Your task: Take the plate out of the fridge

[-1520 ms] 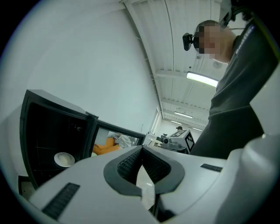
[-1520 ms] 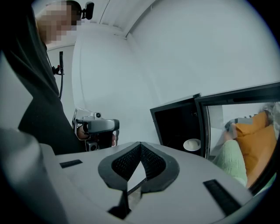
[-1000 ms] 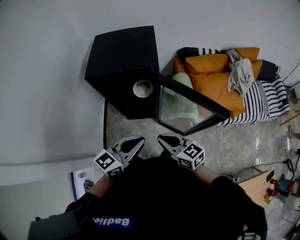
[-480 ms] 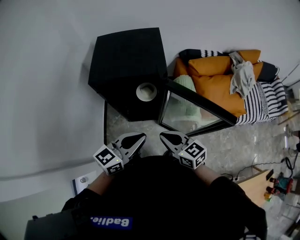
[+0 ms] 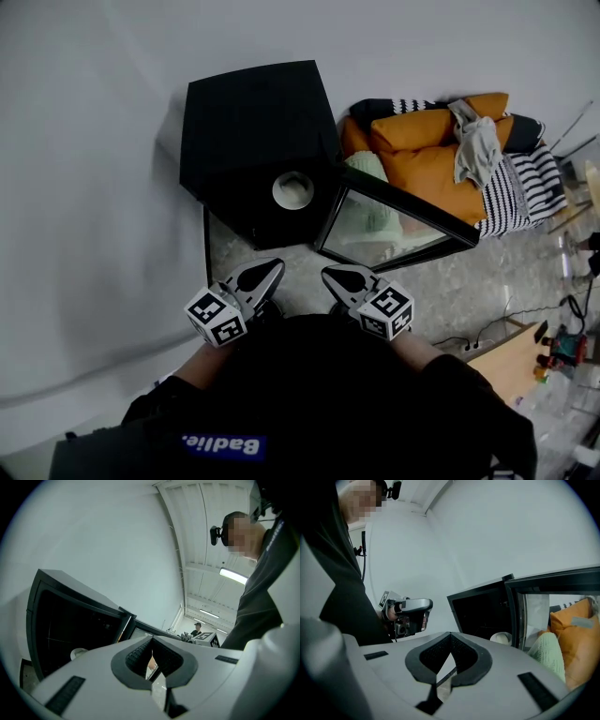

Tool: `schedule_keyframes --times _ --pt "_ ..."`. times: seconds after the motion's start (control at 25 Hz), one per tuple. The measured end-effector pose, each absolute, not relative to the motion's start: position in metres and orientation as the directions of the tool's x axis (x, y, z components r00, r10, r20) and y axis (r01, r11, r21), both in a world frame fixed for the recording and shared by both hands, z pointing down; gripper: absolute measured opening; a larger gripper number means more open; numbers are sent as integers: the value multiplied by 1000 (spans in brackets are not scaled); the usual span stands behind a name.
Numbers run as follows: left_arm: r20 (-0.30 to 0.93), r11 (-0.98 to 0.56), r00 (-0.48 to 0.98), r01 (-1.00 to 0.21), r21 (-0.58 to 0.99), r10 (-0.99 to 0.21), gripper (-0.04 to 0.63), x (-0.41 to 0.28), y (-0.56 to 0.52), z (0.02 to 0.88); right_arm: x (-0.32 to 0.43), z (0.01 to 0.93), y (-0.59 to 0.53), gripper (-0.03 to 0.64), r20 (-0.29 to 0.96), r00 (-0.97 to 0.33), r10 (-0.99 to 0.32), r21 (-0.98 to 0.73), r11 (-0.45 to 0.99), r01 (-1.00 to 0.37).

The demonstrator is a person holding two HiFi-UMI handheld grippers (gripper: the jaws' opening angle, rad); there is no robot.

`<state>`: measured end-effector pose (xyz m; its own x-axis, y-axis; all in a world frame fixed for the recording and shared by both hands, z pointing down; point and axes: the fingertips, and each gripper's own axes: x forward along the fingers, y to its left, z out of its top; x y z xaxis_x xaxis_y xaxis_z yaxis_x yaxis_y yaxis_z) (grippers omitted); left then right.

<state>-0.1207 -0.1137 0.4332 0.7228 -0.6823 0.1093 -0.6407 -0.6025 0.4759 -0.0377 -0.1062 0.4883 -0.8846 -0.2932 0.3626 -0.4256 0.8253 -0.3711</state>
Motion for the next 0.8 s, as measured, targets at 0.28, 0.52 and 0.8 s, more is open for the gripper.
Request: schedule_keyframes --times 0.28,0.52,0.8 --pt "119 -557 698 -652 514 -707 8 -143 -128 452 -53 491 -103 8 398 -871 -290 -382 810 -444" --pt "126 -527 664 -682 507 -737 8 -161 -153 472 -56 498 -108 8 415 -858 -302 -386 796 -467" --pt "118 -512 639 -701 496 -760 8 -167 -174 493 -57 506 -106 8 432 -851 -298 -390 789 -474"
